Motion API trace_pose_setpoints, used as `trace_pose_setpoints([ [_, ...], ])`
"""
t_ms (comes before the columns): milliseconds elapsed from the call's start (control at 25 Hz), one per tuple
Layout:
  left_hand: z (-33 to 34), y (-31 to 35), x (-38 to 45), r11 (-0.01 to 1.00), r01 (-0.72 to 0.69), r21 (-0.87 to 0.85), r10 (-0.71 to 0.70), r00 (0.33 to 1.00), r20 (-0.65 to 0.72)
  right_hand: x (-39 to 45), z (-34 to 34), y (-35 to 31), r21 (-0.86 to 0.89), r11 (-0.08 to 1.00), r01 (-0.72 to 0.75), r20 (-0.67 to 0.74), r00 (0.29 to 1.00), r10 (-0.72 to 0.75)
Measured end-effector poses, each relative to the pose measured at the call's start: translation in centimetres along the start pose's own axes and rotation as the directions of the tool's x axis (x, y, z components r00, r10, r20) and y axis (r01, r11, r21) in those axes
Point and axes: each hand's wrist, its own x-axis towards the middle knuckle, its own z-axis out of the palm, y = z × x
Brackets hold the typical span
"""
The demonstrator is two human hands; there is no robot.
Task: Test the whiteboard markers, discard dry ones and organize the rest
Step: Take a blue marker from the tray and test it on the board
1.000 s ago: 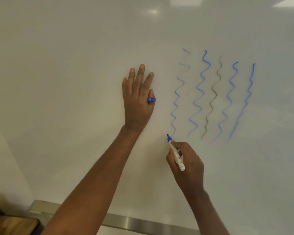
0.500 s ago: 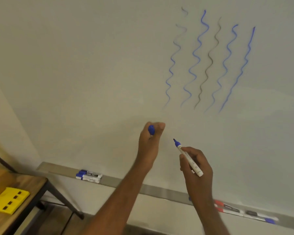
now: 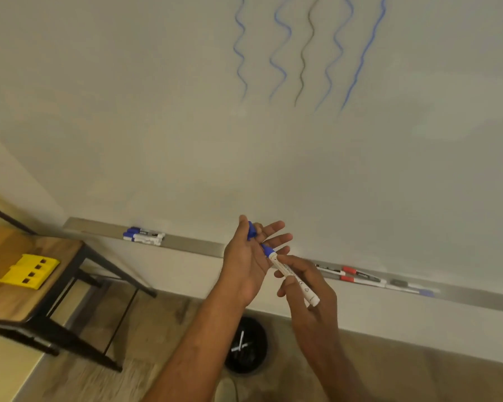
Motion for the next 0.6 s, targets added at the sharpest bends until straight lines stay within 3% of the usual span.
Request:
trace_pose_setpoints([
  [360, -2.1, -4.1, -3.1, 0.978, 0.032, -0.204, -0.051, 0.995, -0.09, -3.1, -0.1, 1.7, 0.028, 0.993, -0.115, 0.134, 0.985, 0.11],
  [600, -4.2, -4.8, -3.7, 0.974, -0.151, -0.169, 0.11, 0.967, -0.23, -3.9, 0.2, 3.2, -0.186, 0.975, -0.122, 0.293, 0.94, 0.173],
])
